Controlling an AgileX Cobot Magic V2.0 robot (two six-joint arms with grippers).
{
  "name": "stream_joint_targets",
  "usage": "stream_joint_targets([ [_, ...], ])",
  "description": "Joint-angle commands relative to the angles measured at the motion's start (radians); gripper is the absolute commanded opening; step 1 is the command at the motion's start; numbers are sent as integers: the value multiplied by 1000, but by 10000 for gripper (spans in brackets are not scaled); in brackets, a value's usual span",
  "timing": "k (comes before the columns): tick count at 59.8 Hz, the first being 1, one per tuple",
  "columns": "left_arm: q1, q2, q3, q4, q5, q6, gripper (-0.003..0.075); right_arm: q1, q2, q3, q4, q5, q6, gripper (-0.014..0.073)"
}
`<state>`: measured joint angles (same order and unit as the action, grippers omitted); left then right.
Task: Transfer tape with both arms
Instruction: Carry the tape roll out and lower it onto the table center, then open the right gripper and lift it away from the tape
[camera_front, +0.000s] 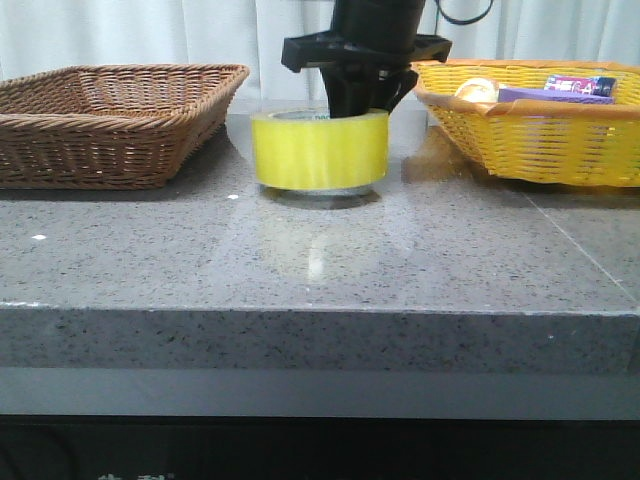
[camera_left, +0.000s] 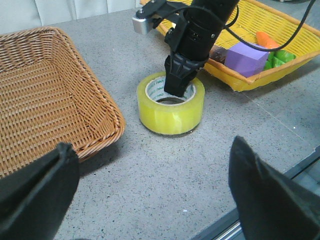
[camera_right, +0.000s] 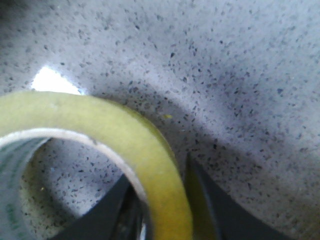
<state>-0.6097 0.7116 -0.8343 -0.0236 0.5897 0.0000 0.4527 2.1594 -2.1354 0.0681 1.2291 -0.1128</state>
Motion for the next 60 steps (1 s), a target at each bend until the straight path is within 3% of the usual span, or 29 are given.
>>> stream_joint_targets([
  [1, -9, 5, -35, -10, -71, 0, 600, 0, -76, -33, 3, -46, -4, 321],
  [8, -9, 5, -35, -10, -71, 0, 600, 0, -93, -37, 3, -44, -4, 402],
  [31, -9, 5, -35, -10, -71, 0, 600, -1, -331, 3, 55, -11, 42, 402],
  [60, -9, 5, -35, -10, -67, 0, 600, -1, -880, 562, 58, -262, 78, 402],
])
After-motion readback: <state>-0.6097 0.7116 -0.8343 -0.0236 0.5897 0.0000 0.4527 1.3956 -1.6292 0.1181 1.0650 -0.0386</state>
